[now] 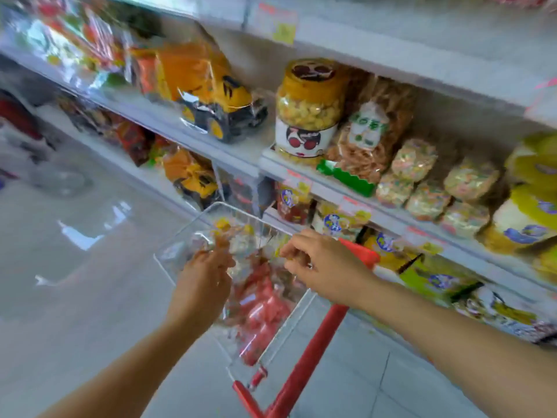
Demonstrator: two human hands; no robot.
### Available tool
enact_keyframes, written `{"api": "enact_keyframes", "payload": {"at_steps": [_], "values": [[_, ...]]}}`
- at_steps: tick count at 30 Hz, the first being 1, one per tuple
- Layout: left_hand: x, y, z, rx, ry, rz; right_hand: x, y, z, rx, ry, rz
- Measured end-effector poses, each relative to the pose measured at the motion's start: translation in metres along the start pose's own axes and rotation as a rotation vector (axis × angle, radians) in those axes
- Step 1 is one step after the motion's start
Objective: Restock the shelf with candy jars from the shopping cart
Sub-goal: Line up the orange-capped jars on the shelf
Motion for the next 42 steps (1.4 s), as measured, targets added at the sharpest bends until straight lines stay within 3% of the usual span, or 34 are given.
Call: {"api": "enact_keyframes", "payload": {"at_steps": [6, 12, 17, 23, 28, 31, 36, 42], "values": [[0.010, -0.108, -0.021, -0.277, -0.267, 0.122, -0.046, 0.019, -0.109, 0.010, -0.224, -0.301], [-0.007, -0.142, -0.038, -0.249, -0.277, 0.108, -0.067, 0.039, -0.155, -0.083, -0.336, -0.524], [-0.026, -0.158, -0.050, -0.282, -0.272, 0.110, -0.103, 0.058, -0.174, -0.084, -0.298, -0.583], [-0.040, -0.172, -0.057, -0.326, -0.165, 0.092, -0.158, 0.069, -0.182, 0.028, -0.151, -0.367], [-0.065, -0.168, -0.059, -0.386, -0.124, 0.151, -0.179, 0.081, -0.199, 0.206, -0.335, -0.240], [-0.084, -0.163, -0.073, -0.287, -0.144, 0.206, -0.187, 0.087, -0.196, 0.324, -0.315, -0.160], [-0.107, -0.158, -0.116, 0.127, -0.157, 0.487, -0.195, 0.093, -0.186, 0.406, -0.308, -0.004], [-0.111, -0.170, -0.141, 0.161, -0.030, 0.740, -0.180, 0.109, -0.175, 0.371, -0.353, 0.075]]}}
Point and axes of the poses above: each hand's wrist, its own x-axis away from the middle knuckle, its own z-axis out of the back of the hand, y = z × x, the point moved 5 cm from there along -x, towards the middle knuckle, and after that the axes turned 2 degrees about -x, right-handed, at the moved point
